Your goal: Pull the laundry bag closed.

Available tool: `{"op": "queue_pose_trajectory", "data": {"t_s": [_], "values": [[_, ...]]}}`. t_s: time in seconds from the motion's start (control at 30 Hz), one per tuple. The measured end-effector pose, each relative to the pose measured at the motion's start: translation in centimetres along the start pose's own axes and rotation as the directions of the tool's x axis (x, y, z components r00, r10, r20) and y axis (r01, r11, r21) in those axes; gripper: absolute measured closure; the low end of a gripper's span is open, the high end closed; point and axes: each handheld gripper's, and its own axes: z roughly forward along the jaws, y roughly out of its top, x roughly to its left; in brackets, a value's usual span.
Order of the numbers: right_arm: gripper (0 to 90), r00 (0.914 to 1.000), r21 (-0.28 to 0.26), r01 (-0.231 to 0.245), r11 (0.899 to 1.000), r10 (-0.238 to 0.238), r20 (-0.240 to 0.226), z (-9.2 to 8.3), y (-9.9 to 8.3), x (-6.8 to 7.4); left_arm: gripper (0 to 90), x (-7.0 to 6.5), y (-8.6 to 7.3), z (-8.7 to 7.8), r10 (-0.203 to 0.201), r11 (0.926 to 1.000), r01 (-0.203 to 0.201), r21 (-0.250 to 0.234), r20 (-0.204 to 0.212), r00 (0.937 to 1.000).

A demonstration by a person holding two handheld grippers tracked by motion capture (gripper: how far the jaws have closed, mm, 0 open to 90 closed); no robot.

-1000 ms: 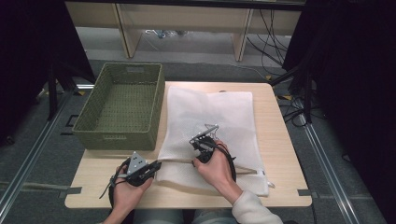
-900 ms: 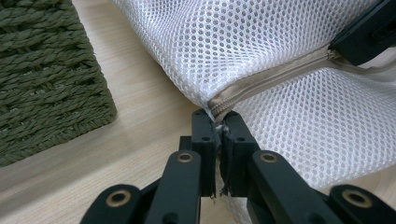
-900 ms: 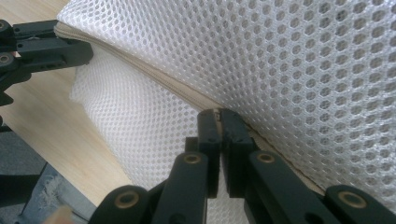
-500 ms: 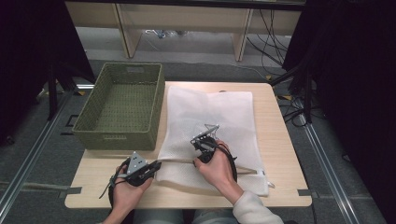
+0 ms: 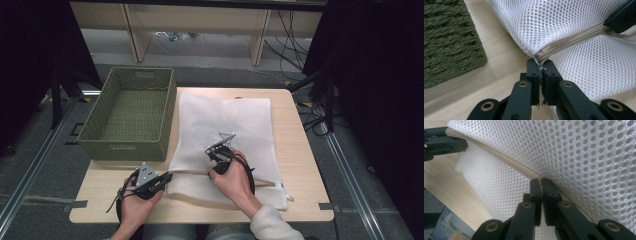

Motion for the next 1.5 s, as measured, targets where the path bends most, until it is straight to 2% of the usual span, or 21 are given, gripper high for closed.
{"op": "queue_pose_trajectory", "data": {"t_s": [0.07,0.17,0.23,0.33,0.47,0.5,0.53,0.6,0.67,0.73,0.77,0.93,0.97,1.0,1.03,1.07,1.2,1.23,1.27,1.3,1.5], "values": [[88.4,1.0,0.022,-0.008,1.0,0.008,0.005,-0.06,-0.05,-0.06,84.1,0.01,0.0,-0.02,0.0,1.0,0.0,0.0,-0.001,1.0],[88.4,0.9999,0.006,-0.01,1.0,0.01,0.013,-0.11,-0.08,-0.07,84.0,0.02,0.02,-0.01,0.0,1.0,0.0,0.0,0.001,1.0],[88.4,0.9997,0.016,0.022,1.0,-0.022,0.014,-0.1,-0.01,-0.23,84.1,0.02,0.01,-0.02,0.0,1.0,0.0,0.0,0.001,1.0],[88.4,0.9997,0.015,0.024,1.0,-0.024,0.004,-0.16,-0.02,-0.42,84.0,0.02,0.01,-0.02,0.001,1.0,-0.001,0.001,-0.001,1.0],[88.4,0.9995,0.023,0.026,0.999,-0.027,0.019,-0.17,-0.01,-0.49,84.1,0.03,0.01,-0.02,0.003,1.0,-0.003,0.001,-0.001,1.0],[88.4,0.9994,0.036,-0.023,0.999,0.022,0.027,-0.34,-0.06,-0.19,84.1,0.05,0.01,-0.01,-0.003,1.0,0.003,-0.002,0.001,1.0],[88.4,0.9997,0.026,-0.006,1.0,0.005,0.025,-0.34,-0.05,-0.36,84.0,-0.03,-0.02,0.03,-0.023,0.9997,0.023,-0.004,0.0,0.9997],[88.4,0.9996,0.029,-0.02,0.999,0.02,0.021,-0.4,-0.05,-0.28,84.0,0.07,0.02,-0.05,0.003,1.0,-0.003,0.0,-0.001,1.0],[88.4,0.9996,0.03,-0.02,0.999,0.02,0.022,-0.4,-0.06,-0.27,84.0,0.04,0.01,-0.01,-0.003,1.0,0.003,-0.004,0.001,1.0],[88.4,0.9995,0.032,-0.019,0.999,0.018,0.026,-0.39,-0.08,-0.26,84.0,0.02,0.01,-0.02,-0.009,0.9999,0.009,-0.004,0.001,1.0],[88.4,0.9996,0.03,0.009,1.0,-0.009,0.027,-0.36,-0.05,-0.55,84.0,0.06,0.02,-0.02,-0.003,1.0,0.003,-0.004,0.001,1.0],[88.4,0.9993,0.023,0.02,1.0,-0.021,0.029,-0.37,-0.07,-0.71,84.0,0.02,0.01,-0.01,-0.008,1.0,0.008,-0.004,0.001,1.0],[88.4,0.9994,0.013,-0.001,1.0,0.001,0.035,-0.36,-0.15,-0.58,84.0,0.04,0.03,-0.01,-0.003,1.0,0.003,-0.004,0.0,1.0],[88.4,0.9994,0.0,0.006,1.0,-0.005,0.033,-0.28,-0.18,-0.63,84.0,0.05,0.02,-0.01,-0.005,1.0,0.005,-0.005,0.0,1.0],[88.4,0.9995,0.026,-0.008,1.0,0.007,0.031,-0.4,-0.15,-0.56,84.0,-0.02,-0.02,0.02,-0.02,0.9998,0.02,-0.005,0.0,0.9998],[88.4,0.9995,0.023,-0.002,1.0,0.002,0.03,-0.39,-0.2,-0.62,84.0,0.02,-0.07,0.04,-0.017,0.9999,0.017,-0.003,0.0,0.9999],[88.4,0.9989,0.018,-0.034,0.999,0.034,0.034,-0.37,-0.31,-0.59,84.1,0.15,-0.12,0.02,-0.014,0.9999,0.014,0.001,-0.007,0.9999],[88.4,0.9997,0.008,-0.003,1.0,0.003,0.025,-0.33,-0.29,-0.93,84.0,0.27,-0.09,0.02,0.0,1.0,0.0,0.0,-0.008,1.0],[88.3,0.9986,0.023,-0.047,0.999,0.046,0.026,-0.49,-0.32,-0.68,84.0,0.3,-0.1,0.06,-0.005,1.0,0.005,-0.003,-0.004,1.0],[88.4,0.9988,0.012,-0.041,0.999,0.04,0.027,-0.48,-0.36,-0.72,84.0,0.25,-0.14,0.1,-0.022,0.9998,0.022,-0.002,0.001,0.9998],[88.4,0.9992,0.002,-0.036,0.999,0.036,0.019,-0.42,-0.47,-0.87,84.0,0.34,-0.16,0.1,-0.018,0.9998,0.018,0.0,-0.009,0.9998]]}}
